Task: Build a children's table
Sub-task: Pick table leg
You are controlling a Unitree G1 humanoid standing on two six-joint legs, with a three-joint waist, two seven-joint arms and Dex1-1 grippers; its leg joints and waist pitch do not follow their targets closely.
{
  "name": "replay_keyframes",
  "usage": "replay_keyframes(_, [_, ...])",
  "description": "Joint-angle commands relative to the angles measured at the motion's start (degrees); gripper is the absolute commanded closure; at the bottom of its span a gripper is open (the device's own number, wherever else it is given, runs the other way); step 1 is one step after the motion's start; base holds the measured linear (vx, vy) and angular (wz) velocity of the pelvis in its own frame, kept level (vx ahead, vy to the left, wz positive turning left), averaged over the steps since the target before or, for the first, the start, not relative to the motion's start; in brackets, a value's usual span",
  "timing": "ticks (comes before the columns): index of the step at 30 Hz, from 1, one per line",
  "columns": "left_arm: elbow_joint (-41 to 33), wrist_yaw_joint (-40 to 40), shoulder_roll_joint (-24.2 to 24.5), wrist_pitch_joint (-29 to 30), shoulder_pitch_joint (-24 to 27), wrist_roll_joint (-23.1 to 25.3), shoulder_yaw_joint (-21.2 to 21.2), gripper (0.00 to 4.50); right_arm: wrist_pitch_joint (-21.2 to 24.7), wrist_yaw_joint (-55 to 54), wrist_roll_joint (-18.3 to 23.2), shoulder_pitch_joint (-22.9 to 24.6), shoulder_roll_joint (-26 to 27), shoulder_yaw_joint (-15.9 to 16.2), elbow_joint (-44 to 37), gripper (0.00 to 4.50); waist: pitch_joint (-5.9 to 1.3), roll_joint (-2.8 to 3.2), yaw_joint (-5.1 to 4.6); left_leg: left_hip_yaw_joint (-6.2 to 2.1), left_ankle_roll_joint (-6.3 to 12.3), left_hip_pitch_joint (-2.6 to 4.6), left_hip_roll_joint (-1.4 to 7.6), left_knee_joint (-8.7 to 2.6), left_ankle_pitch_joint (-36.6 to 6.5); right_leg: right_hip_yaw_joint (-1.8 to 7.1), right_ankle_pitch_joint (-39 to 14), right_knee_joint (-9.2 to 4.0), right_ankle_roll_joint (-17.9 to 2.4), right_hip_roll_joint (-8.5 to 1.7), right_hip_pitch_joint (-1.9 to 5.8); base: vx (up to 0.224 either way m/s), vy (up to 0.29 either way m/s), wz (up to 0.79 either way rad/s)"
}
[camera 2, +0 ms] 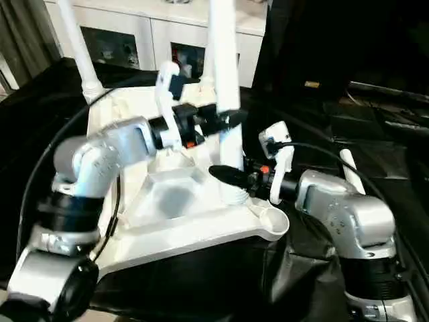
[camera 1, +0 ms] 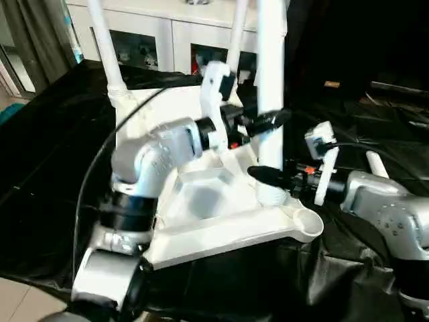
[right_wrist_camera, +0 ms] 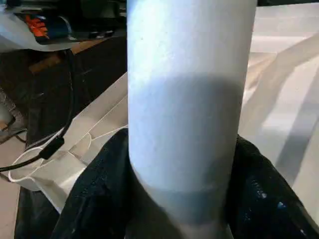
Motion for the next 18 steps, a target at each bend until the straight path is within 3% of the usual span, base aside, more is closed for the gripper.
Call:
replay_keyframes(1, [0.31,1.81,-0.8,-0.73,-0.75,0.65,-0.12,1.61,-1.61,-0.73,-1.16,-1.18,-0.26,0.58,-0.19,2.5,-4.58,-0.66,0.16,-1.53,0.69,1.04,3.14,-3.4,-4.45,2.93,-4.27,-4.12,-12.1,-4.46,2.95,0.0,0.0,0.0])
replay_keyframes(2, [0.78,2.7,-1.33,-1.01,-1.15,0.43,0.6,1.6,-2.04,-0.94,-1.49,-1.28,-0.07,0.85,-0.06,2.5,-4.57,-0.46,0.16,-1.55,0.6,1.04,3.19,-3.4,-4.54,2.93,-4.24,-4.07,-12.15,-4.44,2.9,0.0,0.0,0.0])
replay_keyframes(3, [1.47,3.71,-1.92,-1.17,-1.72,-0.06,1.74,1.6,-2.58,-1.4,-1.88,-1.44,0.25,0.95,0.18,2.5,-4.54,-0.73,0.06,-1.45,0.61,1.02,3.1,-3.36,-4.59,2.94,-4.35,-4.19,-12.15,-4.38,2.89,0.0,0.0,0.0])
replay_keyframes(6, [2.16,4.87,-2.7,-1.94,-2.29,-0.08,3.13,2.04,-3.69,-2.07,-2.81,-1.51,0.97,1.23,0.53,2.5,-4.56,-0.78,0.05,-1.51,0.79,1.0,3.14,-3.38,-4.79,2.92,-4.71,-4.21,-12.04,-4.45,2.89,0.0,0.0,0.0])
replay_keyframes(9, [2.67,5.04,-2.91,-2.56,-2.59,-0.24,4.04,2.08,-4.34,-2.3,-3.39,-1.56,1.32,1.63,0.83,2.5,-4.56,-0.69,0.1,-1.53,0.97,1.02,3.07,-3.38,-4.69,2.9,-4.95,-4.21,-11.86,-4.41,2.88,0.0,0.0,0.0])
replay_keyframes(10, [2.67,5.04,-2.91,-2.56,-2.59,-0.24,4.04,2.35,-4.34,-2.3,-3.39,-1.56,1.32,1.63,0.83,2.5,-4.58,-0.71,0.09,-1.52,1.07,1.04,3.12,-3.37,-4.49,2.91,-4.52,-4.17,-11.91,-4.42,2.85,0.0,0.0,0.0])
replay_keyframes(14, [1.86,4.0,-2.7,-1.59,-2.48,-1.86,4.49,2.56,-5.88,-2.45,-4.21,-1.38,1.35,2.5,1.03,2.5,-4.54,-0.71,0.08,-1.49,1.32,0.98,3.06,-3.34,-4.33,2.9,-4.03,-4.13,-12.13,-4.39,2.85,0.0,0.0,0.0])
replay_keyframes(16, [1.46,3.1,-2.49,-0.98,-2.55,-2.62,4.51,2.62,-6.24,-2.08,-3.88,-1.47,1.63,2.33,1.27,1.81,-4.56,-0.66,0.06,-1.48,1.31,1.07,3.09,-3.35,-4.62,2.92,-4.58,-4.16,-12.06,-4.4,2.84,0.0,0.0,0.0])
replay_keyframes(18, [1.3,2.52,-2.39,-0.73,-2.6,-2.94,4.46,2.62,-6.19,-1.98,-3.59,-1.56,1.81,2.08,1.41,1.75,-4.53,-0.63,0.02,-1.51,1.31,1.05,3.09,-3.39,-4.81,2.89,-4.9,-4.19,-12.02,-4.39,2.84,0.0,0.0,0.0])
